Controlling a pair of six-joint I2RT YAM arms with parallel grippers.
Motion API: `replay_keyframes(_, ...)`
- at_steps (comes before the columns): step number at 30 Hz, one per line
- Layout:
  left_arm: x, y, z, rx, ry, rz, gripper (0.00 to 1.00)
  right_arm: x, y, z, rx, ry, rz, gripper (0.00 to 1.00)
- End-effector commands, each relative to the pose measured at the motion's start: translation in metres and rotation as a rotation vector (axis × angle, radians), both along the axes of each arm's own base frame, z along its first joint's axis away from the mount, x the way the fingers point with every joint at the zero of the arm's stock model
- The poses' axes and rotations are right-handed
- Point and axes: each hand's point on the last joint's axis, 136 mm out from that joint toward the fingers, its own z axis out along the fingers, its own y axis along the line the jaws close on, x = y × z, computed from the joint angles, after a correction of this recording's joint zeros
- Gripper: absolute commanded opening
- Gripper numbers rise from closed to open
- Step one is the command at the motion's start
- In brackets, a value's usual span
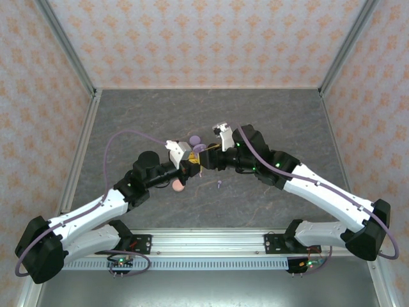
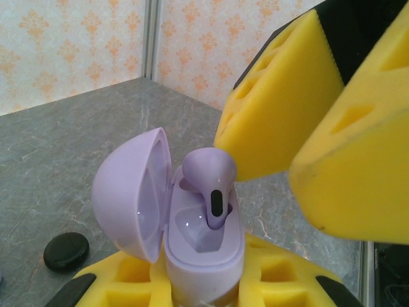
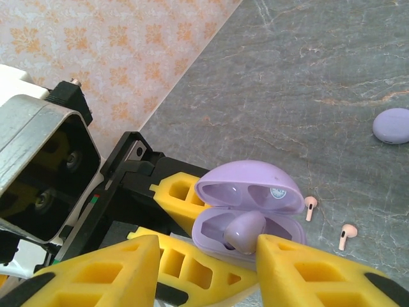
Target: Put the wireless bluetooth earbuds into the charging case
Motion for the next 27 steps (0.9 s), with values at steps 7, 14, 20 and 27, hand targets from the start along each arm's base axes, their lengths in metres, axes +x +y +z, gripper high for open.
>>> replay_keyframes(7, 0.0004, -0.0021, 0.0228, -0.038, -0.057, 0.001, 0.05, 0.014, 0.0014, 0.0109, 0.009, -0.017, -0.038, 0.45)
replay_keyframes(14, -0.0002, -0.0016, 0.0227, -0.037, -0.057, 0.0, 0.05, 0.0181, 0.0012, 0.0091, 0.0, -0.019, -0.049, 0.46)
replay_keyframes(20, -0.0008, -0.0008, 0.0237, -0.039, -0.06, 0.002, 0.05, 0.0189, 0.0026, 0.0114, 0.005, -0.023, -0.04, 0.46)
replay_keyframes(27, -0.0005, 0.0005, 0.0236, -0.038, -0.062, 0.009, 0.05, 0.0121, 0.0068, 0.0053, -0.007, 0.012, 0.003, 0.43)
